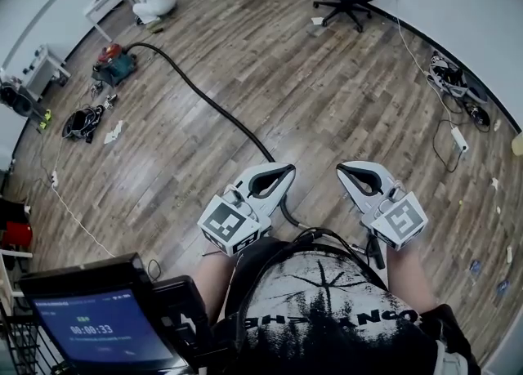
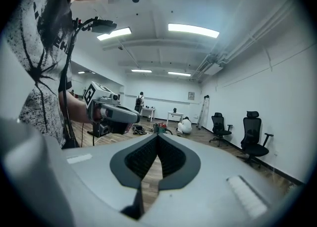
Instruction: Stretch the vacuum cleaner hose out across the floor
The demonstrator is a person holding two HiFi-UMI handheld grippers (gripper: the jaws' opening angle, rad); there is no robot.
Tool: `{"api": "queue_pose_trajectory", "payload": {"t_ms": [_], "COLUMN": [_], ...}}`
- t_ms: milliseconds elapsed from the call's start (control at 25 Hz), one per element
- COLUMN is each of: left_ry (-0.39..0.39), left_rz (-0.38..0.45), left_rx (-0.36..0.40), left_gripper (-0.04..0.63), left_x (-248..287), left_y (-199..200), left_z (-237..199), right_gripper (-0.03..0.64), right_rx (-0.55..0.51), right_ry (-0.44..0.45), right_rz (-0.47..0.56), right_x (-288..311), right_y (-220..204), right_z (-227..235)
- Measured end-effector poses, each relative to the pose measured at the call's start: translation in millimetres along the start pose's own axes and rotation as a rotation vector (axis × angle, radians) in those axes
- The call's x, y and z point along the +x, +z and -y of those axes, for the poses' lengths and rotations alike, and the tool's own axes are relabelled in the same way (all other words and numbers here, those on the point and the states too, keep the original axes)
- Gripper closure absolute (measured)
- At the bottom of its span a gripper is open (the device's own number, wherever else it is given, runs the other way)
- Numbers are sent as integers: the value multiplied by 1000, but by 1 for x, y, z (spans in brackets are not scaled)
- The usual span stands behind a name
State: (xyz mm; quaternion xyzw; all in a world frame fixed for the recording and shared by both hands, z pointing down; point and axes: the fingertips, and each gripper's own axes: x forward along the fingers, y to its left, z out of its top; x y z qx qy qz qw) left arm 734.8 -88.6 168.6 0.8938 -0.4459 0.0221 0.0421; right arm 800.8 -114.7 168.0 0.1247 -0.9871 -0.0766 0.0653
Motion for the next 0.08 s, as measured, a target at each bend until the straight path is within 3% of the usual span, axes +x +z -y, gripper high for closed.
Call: {"api": "queue_pose_trajectory", "payload": {"t_ms": [80], "left_ry": [-6], "left_rz": [3], "left_rx": [-7], "left_gripper": [595], "left_x": [2], "left_y": [-2], "left_z": [0], "right_gripper": [611], "right_rx": [23], "right_ry": [3], "right_rz": [-5], "right_x": [0], "right_y": [-4], "right_z": [1]}}
